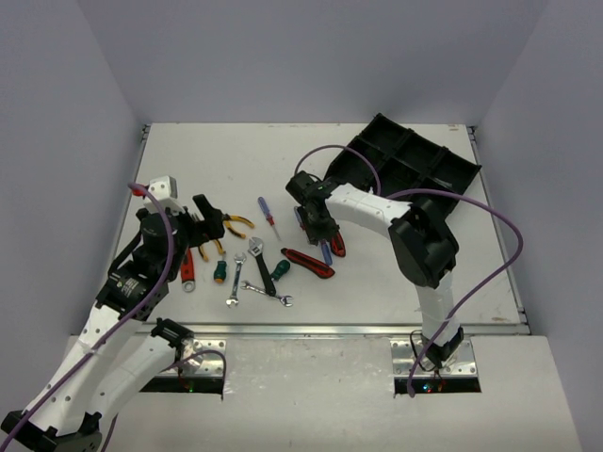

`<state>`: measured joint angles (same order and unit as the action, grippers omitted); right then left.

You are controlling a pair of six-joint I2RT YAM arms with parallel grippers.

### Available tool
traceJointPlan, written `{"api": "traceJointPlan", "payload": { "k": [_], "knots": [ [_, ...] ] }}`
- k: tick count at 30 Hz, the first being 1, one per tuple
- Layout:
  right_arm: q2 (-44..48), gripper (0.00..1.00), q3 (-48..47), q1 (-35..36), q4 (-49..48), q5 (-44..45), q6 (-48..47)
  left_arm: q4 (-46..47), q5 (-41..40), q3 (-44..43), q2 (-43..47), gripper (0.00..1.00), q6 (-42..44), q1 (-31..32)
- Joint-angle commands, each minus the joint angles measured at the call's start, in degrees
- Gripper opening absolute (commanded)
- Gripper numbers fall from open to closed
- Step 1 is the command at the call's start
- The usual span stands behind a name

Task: Sort the tools into containers

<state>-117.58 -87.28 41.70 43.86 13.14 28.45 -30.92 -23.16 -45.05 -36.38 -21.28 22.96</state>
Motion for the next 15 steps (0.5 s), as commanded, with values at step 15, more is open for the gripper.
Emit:
{"api": "traceJointPlan", "payload": {
  "k": [15],
  "knots": [
    [-4.4, 0.27, 1.1, -1.8, -3.4, -2.7, -0.5, 3.5, 1.8, -0.1, -0.3, 1.0, 0.9, 0.4]
  ]
}}
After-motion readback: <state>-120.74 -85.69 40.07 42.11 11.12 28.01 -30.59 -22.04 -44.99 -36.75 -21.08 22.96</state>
